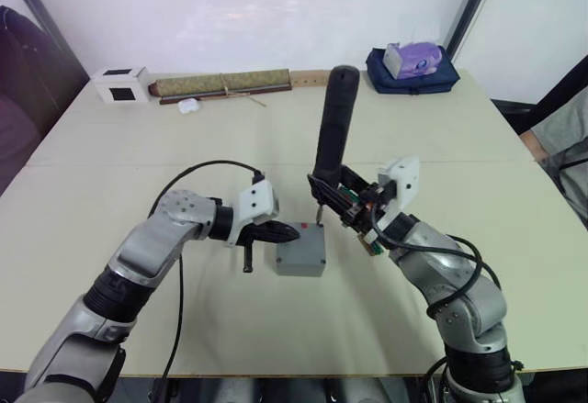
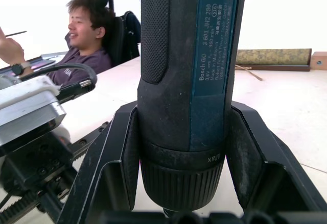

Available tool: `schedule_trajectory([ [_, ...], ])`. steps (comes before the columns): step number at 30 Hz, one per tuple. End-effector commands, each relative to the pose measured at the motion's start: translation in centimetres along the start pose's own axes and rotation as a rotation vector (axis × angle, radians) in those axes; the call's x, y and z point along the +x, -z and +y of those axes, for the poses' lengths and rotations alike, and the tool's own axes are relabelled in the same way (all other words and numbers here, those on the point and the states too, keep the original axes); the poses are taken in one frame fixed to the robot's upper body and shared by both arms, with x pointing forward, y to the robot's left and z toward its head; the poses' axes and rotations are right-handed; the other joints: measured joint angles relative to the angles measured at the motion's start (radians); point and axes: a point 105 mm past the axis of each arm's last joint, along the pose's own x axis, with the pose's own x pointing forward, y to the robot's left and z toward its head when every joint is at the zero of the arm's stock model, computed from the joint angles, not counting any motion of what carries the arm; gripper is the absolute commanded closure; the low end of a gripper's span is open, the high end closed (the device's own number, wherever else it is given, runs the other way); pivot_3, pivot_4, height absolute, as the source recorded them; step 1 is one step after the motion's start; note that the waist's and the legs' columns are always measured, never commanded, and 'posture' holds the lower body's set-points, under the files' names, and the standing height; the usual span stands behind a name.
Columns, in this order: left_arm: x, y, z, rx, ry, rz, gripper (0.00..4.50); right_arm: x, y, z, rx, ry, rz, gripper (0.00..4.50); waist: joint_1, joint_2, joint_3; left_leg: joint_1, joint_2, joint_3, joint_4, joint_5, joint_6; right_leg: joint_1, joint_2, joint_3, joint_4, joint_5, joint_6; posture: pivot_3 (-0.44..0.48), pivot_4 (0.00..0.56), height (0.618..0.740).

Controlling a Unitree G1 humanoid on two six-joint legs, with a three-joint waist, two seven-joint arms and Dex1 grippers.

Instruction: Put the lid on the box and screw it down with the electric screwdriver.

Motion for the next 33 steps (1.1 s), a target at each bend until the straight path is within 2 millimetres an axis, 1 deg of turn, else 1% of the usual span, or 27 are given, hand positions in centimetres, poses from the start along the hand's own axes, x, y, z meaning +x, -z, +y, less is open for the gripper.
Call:
schedule_trajectory([
  [1, 0.0, 1.0, 0.0, -0.014, 0.001, 0.051, 4.5, -0.1, -0.2, 0.5, -0.002, -0.024, -0.007, 2.73, 0.0, 0.0, 0.0, 0.0, 0.0, 0.0, 0.0, 0.0, 0.0, 0.0, 0.0, 0.0, 0.0, 0.0, 0.0, 0.0, 0.15, 0.74],
  [6, -0.1, 1.1, 0.0, -0.017, -0.001, 0.052, 4.5, -0.2, -0.1, 0.0, -0.013, 0.002, -0.007, 2.73, 0.0, 0.0, 0.0, 0.0, 0.0, 0.0, 0.0, 0.0, 0.0, 0.0, 0.0, 0.0, 0.0, 0.0, 0.0, 0.0, 0.15, 0.74],
  [11, -0.2, 1.2, -0.1, -0.02, 0.001, 0.054, 4.5, -0.4, -0.1, -1.2, -0.059, 0.068, -0.023, 2.73, 0.0, -0.001, -0.001, 0.0, 0.0, 0.0, 0.0, 0.0, 0.0, 0.0, 0.0, 0.0, 0.0, 0.0, 0.0, 0.0, 0.15, 0.74],
  [14, -0.2, 1.2, -0.1, -0.018, 0.002, 0.055, 4.5, -0.4, 0.2, -1.4, -0.064, 0.064, -0.017, 2.73, 0.0, -0.001, -0.001, 0.001, 0.0, 0.0, 0.0, 0.0, 0.0, 0.001, 0.0, 0.0, 0.0, 0.0, 0.0, 0.0, 0.15, 0.74],
  [18, -0.2, 1.1, -0.2, -0.014, 0.008, 0.058, 4.5, -0.5, 0.7, -1.1, -0.055, 0.054, -0.004, 2.73, 0.0, -0.001, -0.001, 0.001, 0.0, 0.0, 0.0, 0.0, 0.0, 0.001, 0.0, 0.0, 0.0, 0.0, 0.0, 0.0, 0.15, 0.74],
  [22, -0.2, 1.2, -0.4, -0.012, 0.016, 0.069, 4.5, -0.8, 2.0, -0.1, -0.035, 0.012, 0.044, 2.73, 0.0, -0.002, -0.002, 0.002, 0.0, 0.0, 0.0, 0.0, 0.0, 0.002, 0.0, 0.0, 0.0, 0.0, 0.0, 0.0, 0.15, 0.74],
  [26, -0.2, 1.5, -0.6, -0.015, 0.02, 0.075, 4.5, -1.2, 2.7, -0.3, 0.042, 0.052, 0.046, 2.73, 0.001, -0.006, -0.006, 0.002, 0.0, 0.0, 0.0, 0.0, 0.0, 0.002, 0.0, 0.0, 0.0, 0.0, 0.0, 0.0, 0.15, 0.74],
  [30, -0.1, 1.8, -0.8, -0.025, 0.022, 0.08, 4.5, -2.4, 5.8, -0.2, 0.022, 0.059, 0.178, 2.73, 0.001, -0.008, -0.012, 0.005, 0.0, 0.0, -0.001, 0.0, 0.0, 0.006, 0.0, 0.0, -0.002, 0.0, 0.0, 0.0, 0.15, 0.74],
  [31, -0.1, 1.9, -0.9, -0.025, 0.024, 0.082, 4.5, -2.5, 6.2, -0.3, 0.041, 0.07, 0.197, 2.73, 0.0, -0.009, -0.013, 0.007, 0.0, 0.0, -0.002, 0.0, 0.0, 0.008, 0.0, 0.0, -0.002, -0.001, -0.001, 0.0, 0.15, 0.74],
  [33, 0.0, 2.0, -1.0, -0.028, 0.027, 0.083, 4.5, -2.5, 6.7, 0.0, 0.047, 0.047, 0.219, 2.73, -0.001, -0.011, -0.016, 0.017, 0.001, 0.0, -0.004, -0.001, 0.001, 0.017, 0.001, 0.0, -0.005, -0.002, -0.002, 0.0, 0.15, 0.74],
])
